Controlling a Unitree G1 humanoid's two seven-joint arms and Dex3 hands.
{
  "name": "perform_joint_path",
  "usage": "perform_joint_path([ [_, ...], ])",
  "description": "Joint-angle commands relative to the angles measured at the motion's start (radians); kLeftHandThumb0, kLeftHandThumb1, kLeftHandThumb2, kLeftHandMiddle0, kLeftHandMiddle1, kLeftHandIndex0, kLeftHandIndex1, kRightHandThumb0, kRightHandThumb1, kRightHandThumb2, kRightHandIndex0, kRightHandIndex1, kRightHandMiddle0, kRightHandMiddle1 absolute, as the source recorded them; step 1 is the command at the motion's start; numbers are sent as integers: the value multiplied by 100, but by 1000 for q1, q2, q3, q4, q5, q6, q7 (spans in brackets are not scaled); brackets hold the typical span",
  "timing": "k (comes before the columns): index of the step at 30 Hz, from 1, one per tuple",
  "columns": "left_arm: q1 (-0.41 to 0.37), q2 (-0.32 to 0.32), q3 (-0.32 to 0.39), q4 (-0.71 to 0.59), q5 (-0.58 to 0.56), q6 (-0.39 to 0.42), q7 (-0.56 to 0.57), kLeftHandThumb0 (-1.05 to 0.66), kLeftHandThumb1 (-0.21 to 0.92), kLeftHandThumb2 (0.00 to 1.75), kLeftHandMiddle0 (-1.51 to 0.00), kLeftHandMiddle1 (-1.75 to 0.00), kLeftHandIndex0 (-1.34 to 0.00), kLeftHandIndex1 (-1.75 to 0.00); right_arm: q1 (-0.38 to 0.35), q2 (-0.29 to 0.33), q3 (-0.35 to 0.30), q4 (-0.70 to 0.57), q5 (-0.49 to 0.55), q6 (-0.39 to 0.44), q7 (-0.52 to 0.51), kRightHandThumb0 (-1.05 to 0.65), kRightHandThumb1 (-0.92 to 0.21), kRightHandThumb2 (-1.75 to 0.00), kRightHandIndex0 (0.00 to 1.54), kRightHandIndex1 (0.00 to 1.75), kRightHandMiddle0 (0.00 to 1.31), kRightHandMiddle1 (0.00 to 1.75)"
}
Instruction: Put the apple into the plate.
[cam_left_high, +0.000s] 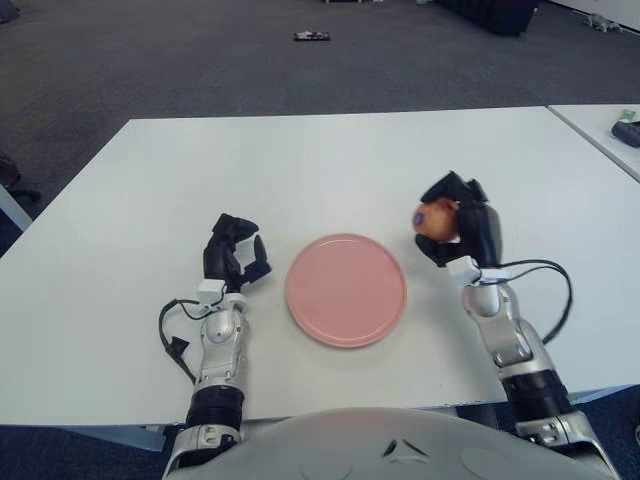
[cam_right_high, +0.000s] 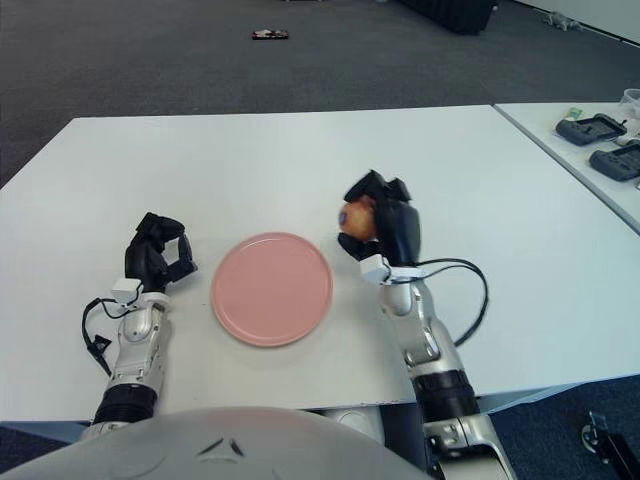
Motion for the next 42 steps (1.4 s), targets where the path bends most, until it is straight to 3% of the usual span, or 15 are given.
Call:
perform_joint_path([
  [1, 24, -4, 2, 33, 7, 11, 18, -47, 35, 128, -108, -175, -58, -175, -27, -1, 26, 11, 18, -65, 33, 0, 11, -175, 98, 160, 70, 175],
  [11, 25, -3, 0, 31, -2, 15, 12, -48, 32, 133, -111, -175, -61, -175, -53, -13, 86, 86, 43, -186, 147, 0, 11, -175, 98, 160, 70, 175],
  [15, 29, -6, -1, 22, -13, 22, 5, -48, 32, 133, -111, -175, -61, -175, -66, -21, 120, 98, 97, -224, 247, 0, 10, -175, 97, 161, 69, 175],
  [24, 33, -9, -2, 9, -6, 45, 18, -48, 32, 133, -111, -175, -61, -175, -62, -26, 168, 89, 122, -206, 400, 0, 9, -175, 96, 164, 68, 175],
  [42, 32, -10, 1, 12, -12, 31, 14, -48, 32, 132, -111, -175, -61, -175, -62, -39, 207, 94, 14, -130, 465, 0, 9, -173, 97, 161, 68, 175],
])
